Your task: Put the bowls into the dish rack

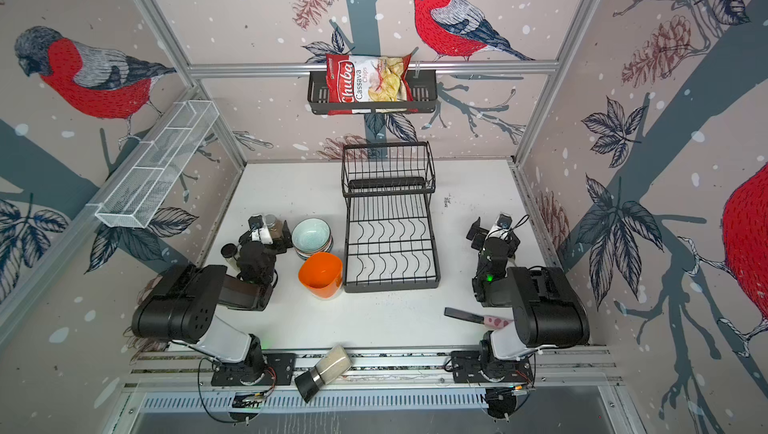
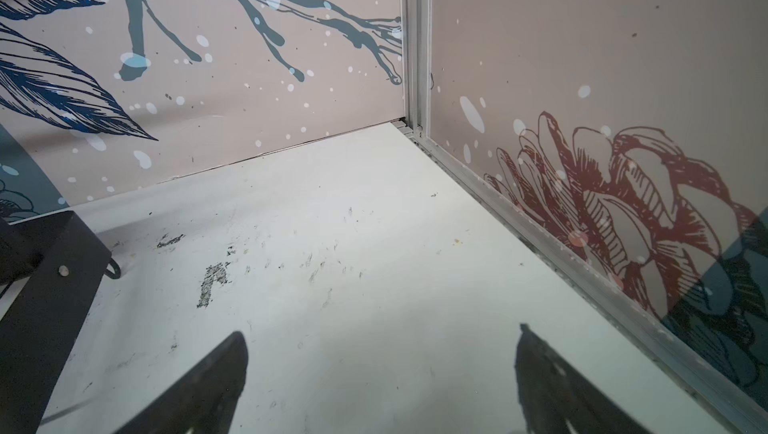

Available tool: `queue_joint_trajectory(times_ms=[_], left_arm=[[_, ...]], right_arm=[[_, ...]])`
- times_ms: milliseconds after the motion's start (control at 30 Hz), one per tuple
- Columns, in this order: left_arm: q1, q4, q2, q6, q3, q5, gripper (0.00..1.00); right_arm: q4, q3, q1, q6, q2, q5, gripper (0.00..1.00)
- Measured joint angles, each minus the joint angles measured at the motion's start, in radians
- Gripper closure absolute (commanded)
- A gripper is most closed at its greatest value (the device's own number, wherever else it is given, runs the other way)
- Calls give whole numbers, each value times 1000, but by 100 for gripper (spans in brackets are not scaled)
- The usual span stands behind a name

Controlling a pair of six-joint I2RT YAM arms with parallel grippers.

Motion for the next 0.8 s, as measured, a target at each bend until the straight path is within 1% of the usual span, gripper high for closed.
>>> queue_joint_trajectory(times_ms=[800], left_arm=[[0,15,0,0,0,-1,3]], right_arm=[[0,0,0,0,0,0,0]])
